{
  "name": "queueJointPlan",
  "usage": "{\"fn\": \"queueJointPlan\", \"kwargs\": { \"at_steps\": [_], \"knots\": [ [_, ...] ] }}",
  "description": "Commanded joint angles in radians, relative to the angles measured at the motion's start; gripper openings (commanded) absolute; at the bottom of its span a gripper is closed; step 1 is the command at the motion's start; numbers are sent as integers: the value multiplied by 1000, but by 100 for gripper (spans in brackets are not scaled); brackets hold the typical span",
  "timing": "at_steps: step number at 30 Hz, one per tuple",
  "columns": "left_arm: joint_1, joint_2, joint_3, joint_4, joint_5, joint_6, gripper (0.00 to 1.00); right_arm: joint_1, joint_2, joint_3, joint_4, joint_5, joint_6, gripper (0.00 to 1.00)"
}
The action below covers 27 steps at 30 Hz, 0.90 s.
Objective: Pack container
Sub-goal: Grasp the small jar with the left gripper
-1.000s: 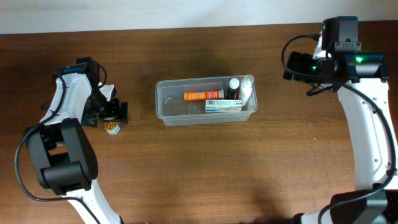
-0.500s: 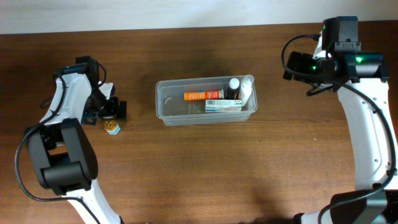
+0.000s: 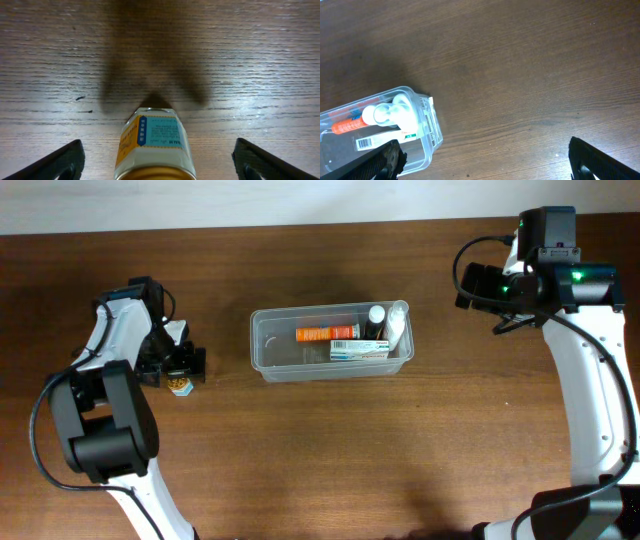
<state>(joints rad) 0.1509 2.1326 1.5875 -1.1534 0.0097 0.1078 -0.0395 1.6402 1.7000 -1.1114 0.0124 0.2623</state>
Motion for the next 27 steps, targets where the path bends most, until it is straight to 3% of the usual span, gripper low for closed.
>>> {"fn": "queueJointPlan", "kwargs": {
  "at_steps": [1, 3, 4, 10, 20, 27],
  "knots": [
    [2, 12, -3, 2, -10, -2, 91, 0, 1, 5, 0, -4, 8, 98],
    [2, 12, -3, 2, -10, -2, 89, 0, 1, 5, 0, -4, 8, 98],
    [2, 12, -3, 2, -10, -2, 82, 0, 1, 5, 0, -4, 9, 98],
    [2, 12, -14, 3, -9, -2, 63, 0, 1, 5, 0, -4, 9, 98],
    [2, 12, -62, 36, -10, -2, 39, 0, 1, 5, 0, -4, 9, 98],
    [2, 12, -62, 56, -10, -2, 33, 0, 1, 5, 0, -4, 9, 98]
  ]
}}
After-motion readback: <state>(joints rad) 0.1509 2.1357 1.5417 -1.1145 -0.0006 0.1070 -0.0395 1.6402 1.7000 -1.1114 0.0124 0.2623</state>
